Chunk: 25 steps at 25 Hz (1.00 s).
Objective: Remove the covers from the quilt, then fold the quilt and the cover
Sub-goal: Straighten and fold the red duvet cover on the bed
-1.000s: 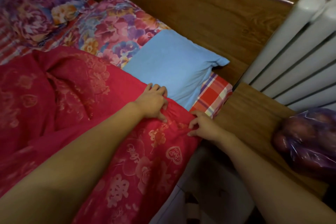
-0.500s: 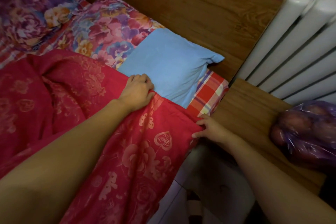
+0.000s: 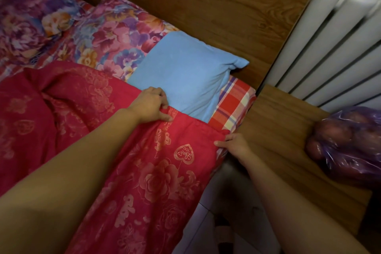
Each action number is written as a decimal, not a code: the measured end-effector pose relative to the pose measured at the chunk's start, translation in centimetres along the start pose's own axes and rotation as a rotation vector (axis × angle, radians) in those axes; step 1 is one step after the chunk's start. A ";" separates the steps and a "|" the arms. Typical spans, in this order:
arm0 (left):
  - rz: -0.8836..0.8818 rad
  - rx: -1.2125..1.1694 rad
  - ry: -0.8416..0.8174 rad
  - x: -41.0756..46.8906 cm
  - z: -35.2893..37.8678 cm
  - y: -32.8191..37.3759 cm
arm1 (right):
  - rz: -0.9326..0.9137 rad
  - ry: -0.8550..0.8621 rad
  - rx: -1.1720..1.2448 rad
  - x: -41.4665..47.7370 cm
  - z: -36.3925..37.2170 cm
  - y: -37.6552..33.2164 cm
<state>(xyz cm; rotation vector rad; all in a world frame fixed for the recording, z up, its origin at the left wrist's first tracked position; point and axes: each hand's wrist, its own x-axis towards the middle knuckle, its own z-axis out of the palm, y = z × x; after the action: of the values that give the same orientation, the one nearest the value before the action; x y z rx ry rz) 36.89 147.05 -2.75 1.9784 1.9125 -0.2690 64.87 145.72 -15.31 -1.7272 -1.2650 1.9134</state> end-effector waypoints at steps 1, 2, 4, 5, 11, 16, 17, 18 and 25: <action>-0.020 0.025 -0.039 -0.1 -0.2 0.1 | -0.004 -0.001 -0.010 -0.1 0.2 0.0; -0.047 0.063 -0.060 -0.3 -0.2 0.3 | -0.021 0.016 -0.002 -0.2 0.5 0.0; -0.097 0.128 -0.064 -0.6 0.5 1.0 | -0.058 0.103 0.091 -0.4 1.2 0.0; -0.114 0.141 -0.051 -0.7 1.1 1.4 | -0.071 0.162 0.136 -0.5 1.5 0.1; -0.093 0.177 0.010 -1.1 1.8 1.1 | -0.317 0.169 -0.210 0.1 1.0 -0.2; -0.078 0.326 -0.050 -1.3 0.8 1.0 | -0.210 0.113 -0.498 1.0 -0.8 -3.1; -0.090 0.380 -0.083 -1.5 0.5 0.8 | -0.187 0.092 -0.514 1.1 -1.3 -3.4; -0.109 0.432 -0.110 -1.6 0.0 0.5 | -0.180 0.083 -0.516 1.2 -1.9 -3.8; -0.256 0.469 0.123 -0.6 -1.0 -1.3 | -0.202 0.114 -0.561 2.0 -2.2 -4.8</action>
<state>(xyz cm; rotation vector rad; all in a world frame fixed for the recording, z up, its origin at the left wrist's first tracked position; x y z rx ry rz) 35.44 146.94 -1.79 2.0573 2.3547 -0.7414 64.74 150.85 -12.97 -1.8211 -1.9763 1.4058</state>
